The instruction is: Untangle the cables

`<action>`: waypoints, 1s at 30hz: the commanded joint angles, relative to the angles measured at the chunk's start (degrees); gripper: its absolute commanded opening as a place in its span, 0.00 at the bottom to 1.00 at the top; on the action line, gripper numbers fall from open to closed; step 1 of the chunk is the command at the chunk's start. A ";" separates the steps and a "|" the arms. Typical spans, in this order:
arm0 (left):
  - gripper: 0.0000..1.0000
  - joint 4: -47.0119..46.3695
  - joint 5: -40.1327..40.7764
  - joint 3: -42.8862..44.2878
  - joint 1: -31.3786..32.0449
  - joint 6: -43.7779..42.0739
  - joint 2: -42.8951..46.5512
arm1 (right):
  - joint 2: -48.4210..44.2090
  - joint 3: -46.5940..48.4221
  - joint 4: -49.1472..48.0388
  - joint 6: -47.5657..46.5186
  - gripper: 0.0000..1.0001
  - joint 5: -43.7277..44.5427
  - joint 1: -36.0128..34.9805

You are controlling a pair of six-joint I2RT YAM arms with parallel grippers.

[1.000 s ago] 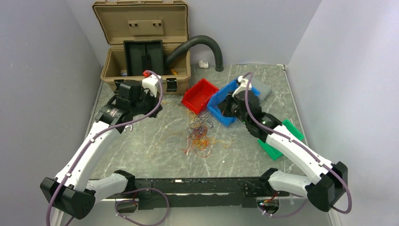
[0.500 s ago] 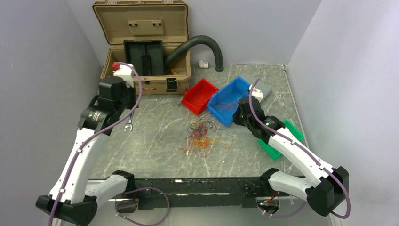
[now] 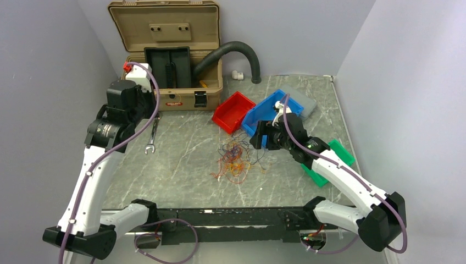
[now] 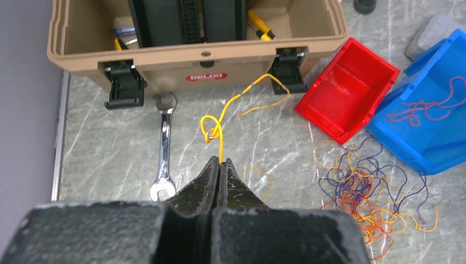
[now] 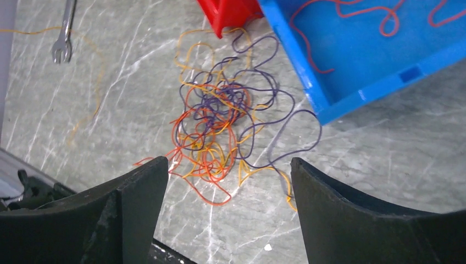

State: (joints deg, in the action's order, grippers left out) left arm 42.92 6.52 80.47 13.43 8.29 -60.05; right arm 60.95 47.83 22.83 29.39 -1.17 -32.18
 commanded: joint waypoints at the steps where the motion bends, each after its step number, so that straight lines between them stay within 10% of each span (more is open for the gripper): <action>1: 0.00 3.00 4.26 -0.29 -0.07 3.76 -0.07 | 1.53 4.15 -3.82 -3.96 0.85 -3.84 -2.04; 11: 0.00 4.42 7.76 -15.91 -0.05 14.61 2.67 | 9.83 9.76 -7.03 -6.07 0.94 -2.29 -13.93; 30: 0.01 -0.94 7.86 -38.02 -0.66 38.79 4.78 | 16.88 9.62 -14.58 -4.94 0.99 -11.98 -14.19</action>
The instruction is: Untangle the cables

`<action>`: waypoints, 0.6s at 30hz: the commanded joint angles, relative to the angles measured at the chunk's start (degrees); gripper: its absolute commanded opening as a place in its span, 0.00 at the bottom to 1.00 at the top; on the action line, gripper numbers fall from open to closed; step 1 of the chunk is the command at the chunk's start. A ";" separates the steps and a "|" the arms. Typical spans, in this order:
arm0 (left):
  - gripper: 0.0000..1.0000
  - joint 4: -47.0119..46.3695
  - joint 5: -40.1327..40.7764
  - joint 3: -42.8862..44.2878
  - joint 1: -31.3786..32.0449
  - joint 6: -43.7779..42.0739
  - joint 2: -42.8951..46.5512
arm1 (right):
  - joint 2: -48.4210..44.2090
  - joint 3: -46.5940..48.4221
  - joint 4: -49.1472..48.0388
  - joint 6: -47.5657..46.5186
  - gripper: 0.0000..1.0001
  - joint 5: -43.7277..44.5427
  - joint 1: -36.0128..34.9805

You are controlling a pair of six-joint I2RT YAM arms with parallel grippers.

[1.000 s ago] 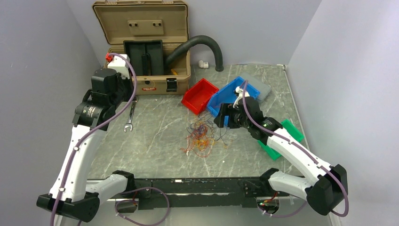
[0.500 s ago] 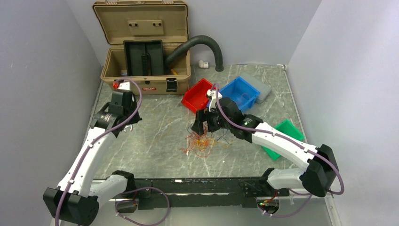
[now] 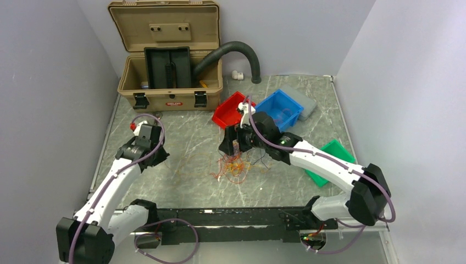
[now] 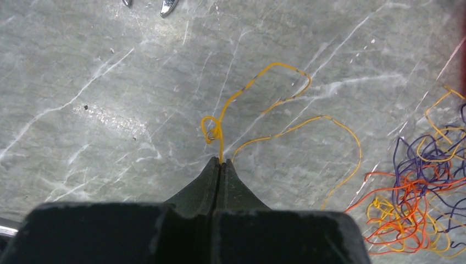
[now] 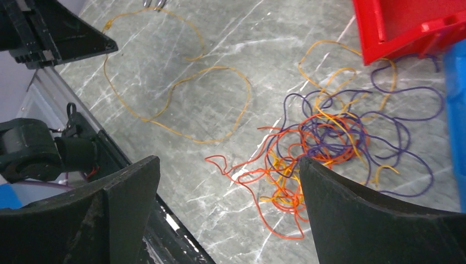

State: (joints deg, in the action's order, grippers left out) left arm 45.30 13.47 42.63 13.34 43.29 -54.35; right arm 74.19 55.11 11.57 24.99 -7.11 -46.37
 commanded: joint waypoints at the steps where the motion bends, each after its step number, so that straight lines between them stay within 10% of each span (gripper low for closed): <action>1: 0.01 -3.64 0.59 -0.40 -0.78 4.08 -1.18 | 5.56 3.67 -2.73 -0.64 1.00 -6.80 -0.36; 18: 0.00 -18.76 -11.30 -8.04 -1.35 1.89 -12.32 | 29.42 19.95 2.44 7.24 1.00 0.89 -5.84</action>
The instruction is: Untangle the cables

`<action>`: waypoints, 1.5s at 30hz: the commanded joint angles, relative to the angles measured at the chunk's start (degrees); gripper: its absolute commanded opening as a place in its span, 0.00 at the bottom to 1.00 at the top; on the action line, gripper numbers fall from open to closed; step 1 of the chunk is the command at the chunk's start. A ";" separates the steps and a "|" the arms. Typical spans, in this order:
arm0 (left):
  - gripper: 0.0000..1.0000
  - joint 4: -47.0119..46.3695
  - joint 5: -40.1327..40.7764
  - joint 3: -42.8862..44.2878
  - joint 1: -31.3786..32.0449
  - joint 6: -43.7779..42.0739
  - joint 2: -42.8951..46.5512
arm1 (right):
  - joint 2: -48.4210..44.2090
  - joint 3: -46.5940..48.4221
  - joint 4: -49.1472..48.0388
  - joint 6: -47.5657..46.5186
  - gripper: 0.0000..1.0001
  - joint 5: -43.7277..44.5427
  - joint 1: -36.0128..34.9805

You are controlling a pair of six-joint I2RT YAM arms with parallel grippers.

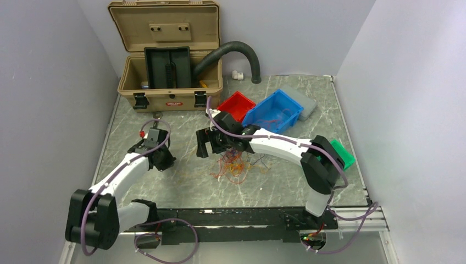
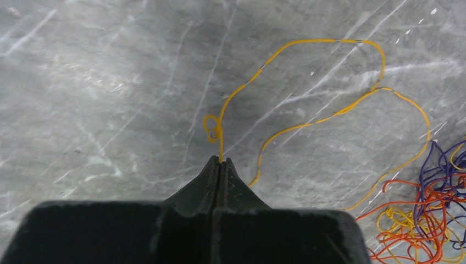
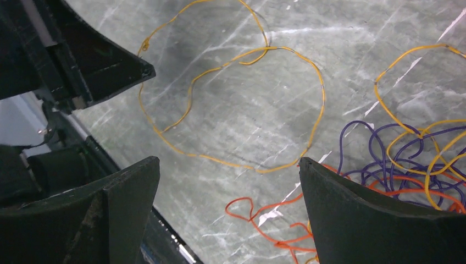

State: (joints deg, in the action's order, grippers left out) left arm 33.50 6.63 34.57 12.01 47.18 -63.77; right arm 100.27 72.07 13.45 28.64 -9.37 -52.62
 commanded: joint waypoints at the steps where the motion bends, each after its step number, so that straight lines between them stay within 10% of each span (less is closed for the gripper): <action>1: 0.02 -7.22 -4.24 0.06 0.15 -2.33 -3.83 | 4.44 3.02 0.60 3.98 1.00 3.77 0.39; 11: 0.52 -12.87 -4.70 -2.41 3.23 -8.34 1.13 | 4.39 -2.49 -3.40 6.12 1.00 0.65 4.05; 24: 0.87 -8.34 -3.91 5.36 8.37 -13.64 -13.51 | 0.88 -4.88 -6.00 6.70 1.00 -2.30 6.90; 33: 0.73 -3.02 2.50 10.47 11.71 -13.69 -24.69 | -3.78 -6.73 -7.37 6.93 0.99 -2.56 8.29; 45: 0.22 -2.58 5.74 11.55 15.45 -10.20 -32.51 | -19.15 -13.98 -9.70 7.30 0.99 -2.46 12.69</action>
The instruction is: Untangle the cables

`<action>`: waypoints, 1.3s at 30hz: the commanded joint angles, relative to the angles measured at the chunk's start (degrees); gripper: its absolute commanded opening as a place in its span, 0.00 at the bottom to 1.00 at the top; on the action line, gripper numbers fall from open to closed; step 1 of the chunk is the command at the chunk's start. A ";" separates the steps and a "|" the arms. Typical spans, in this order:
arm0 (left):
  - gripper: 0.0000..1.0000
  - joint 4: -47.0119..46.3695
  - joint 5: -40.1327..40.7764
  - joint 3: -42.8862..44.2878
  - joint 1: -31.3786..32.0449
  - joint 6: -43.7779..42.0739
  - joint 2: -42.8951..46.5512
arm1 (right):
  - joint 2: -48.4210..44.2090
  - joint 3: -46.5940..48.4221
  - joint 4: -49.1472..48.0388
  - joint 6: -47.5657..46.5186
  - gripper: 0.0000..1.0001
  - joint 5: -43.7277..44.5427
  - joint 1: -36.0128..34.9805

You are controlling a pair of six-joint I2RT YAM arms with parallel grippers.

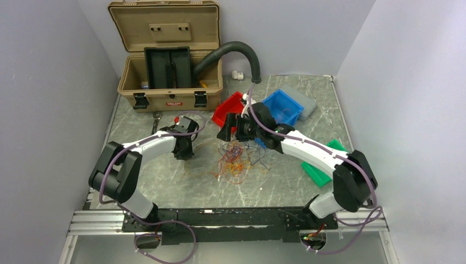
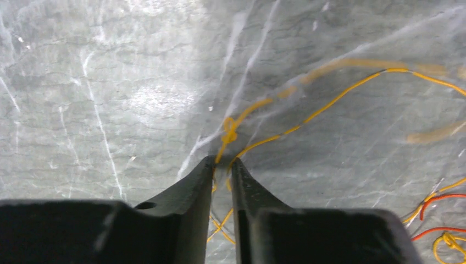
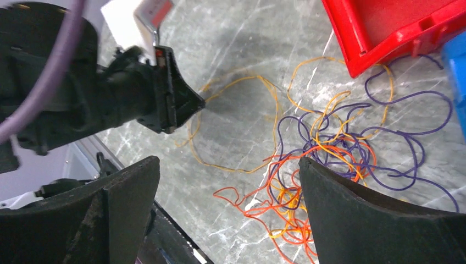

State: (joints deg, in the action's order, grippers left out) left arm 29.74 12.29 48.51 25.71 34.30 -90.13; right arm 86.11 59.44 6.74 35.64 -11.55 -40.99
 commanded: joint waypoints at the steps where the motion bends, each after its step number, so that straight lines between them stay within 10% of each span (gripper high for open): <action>1: 0.18 1.47 0.14 -2.23 1.77 2.92 -6.35 | -5.81 -1.80 -3.17 0.34 0.99 -0.50 1.38; 6: 0.00 0.40 0.34 -3.62 1.78 4.48 -5.49 | -9.25 -3.44 -2.82 -0.03 0.99 -1.13 2.61; 29: 0.00 19.92 6.59 18.13 1.65 -2.94 12.51 | -13.18 -5.68 -1.46 -1.78 1.00 -4.48 5.89; 39: 0.00 13.41 -0.01 11.01 -1.69 -2.14 14.14 | 3.32 3.86 -0.97 -3.76 0.97 -7.25 -0.31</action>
State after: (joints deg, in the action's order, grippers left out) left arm 46.57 16.25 63.57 26.24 32.16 -77.80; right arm 85.06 57.71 7.03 32.93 -18.46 -37.89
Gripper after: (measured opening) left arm 0.011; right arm 0.979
